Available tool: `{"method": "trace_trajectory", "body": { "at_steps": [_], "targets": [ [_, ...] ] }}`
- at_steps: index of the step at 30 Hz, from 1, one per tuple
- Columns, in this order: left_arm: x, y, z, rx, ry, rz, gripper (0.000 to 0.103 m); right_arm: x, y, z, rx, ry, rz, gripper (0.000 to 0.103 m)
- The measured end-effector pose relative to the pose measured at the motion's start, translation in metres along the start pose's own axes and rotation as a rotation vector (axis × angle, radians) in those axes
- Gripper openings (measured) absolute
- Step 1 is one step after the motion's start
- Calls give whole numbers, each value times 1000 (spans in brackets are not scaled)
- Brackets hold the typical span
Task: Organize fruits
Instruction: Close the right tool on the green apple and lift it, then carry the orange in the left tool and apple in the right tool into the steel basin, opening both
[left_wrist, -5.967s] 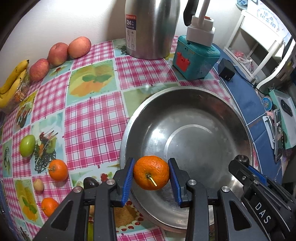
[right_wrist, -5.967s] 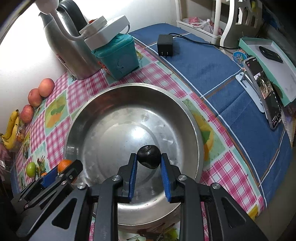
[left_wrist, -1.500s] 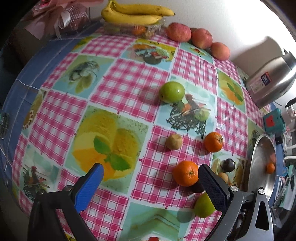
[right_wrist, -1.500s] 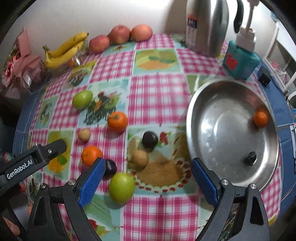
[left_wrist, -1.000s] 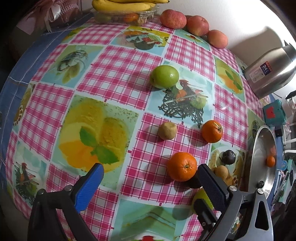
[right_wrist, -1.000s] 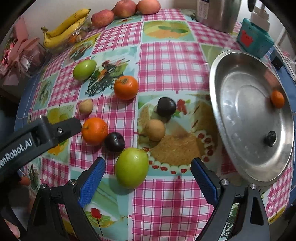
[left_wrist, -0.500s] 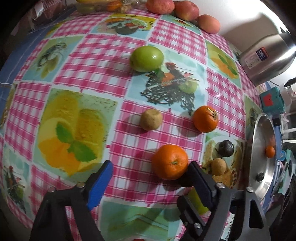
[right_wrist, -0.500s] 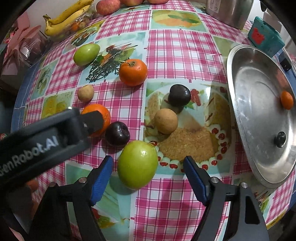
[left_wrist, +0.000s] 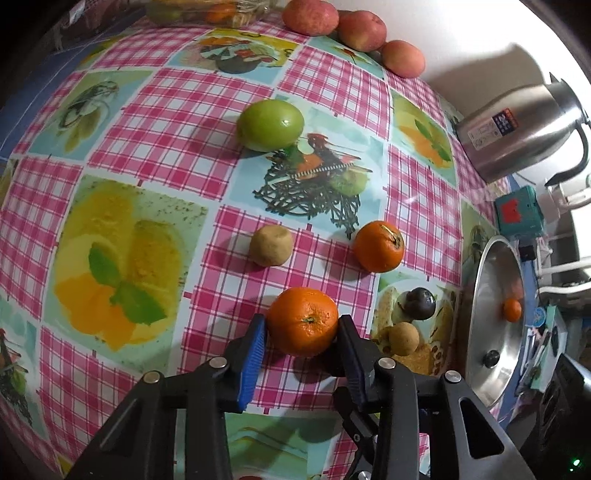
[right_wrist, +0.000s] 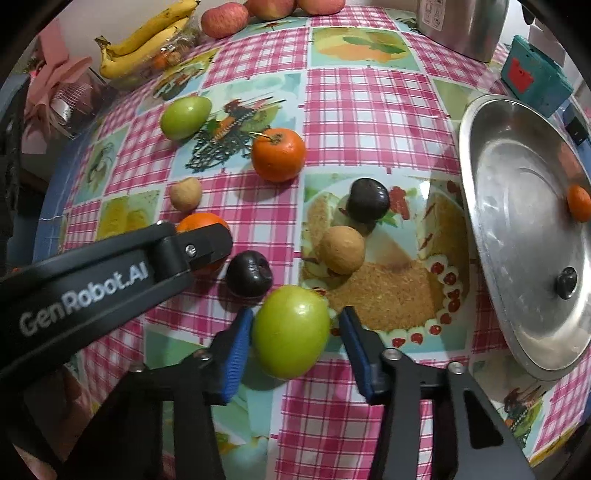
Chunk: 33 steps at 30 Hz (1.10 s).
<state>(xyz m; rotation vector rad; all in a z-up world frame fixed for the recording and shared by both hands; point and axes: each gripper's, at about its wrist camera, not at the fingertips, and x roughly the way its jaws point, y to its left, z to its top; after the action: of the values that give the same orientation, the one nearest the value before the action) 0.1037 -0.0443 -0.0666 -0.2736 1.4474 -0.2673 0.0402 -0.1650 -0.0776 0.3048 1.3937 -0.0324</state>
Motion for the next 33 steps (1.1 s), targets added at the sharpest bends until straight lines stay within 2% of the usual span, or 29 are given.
{"method": "trace_trajectory", "body": {
  "at_steps": [6, 13, 19, 28, 33],
  "targets": [
    [-13, 6, 0, -10, -32, -4, 42, -4, 1, 2, 2, -7, 15, 43],
    [-28, 10, 2, -29, -69, -11, 42, -24, -4, -2, 17, -62, 41, 43],
    [-42, 11, 0, -31, -107, -3, 41, -46, -8, 0, 30, -130, 36, 43],
    [-46, 12, 2, -44, -125, 12, 41, -53, -25, 1, 69, -149, 16, 43],
    [-48, 9, 0, -35, -130, 17, 41, -59, -48, 3, 128, -168, -9, 43]
  ]
}}
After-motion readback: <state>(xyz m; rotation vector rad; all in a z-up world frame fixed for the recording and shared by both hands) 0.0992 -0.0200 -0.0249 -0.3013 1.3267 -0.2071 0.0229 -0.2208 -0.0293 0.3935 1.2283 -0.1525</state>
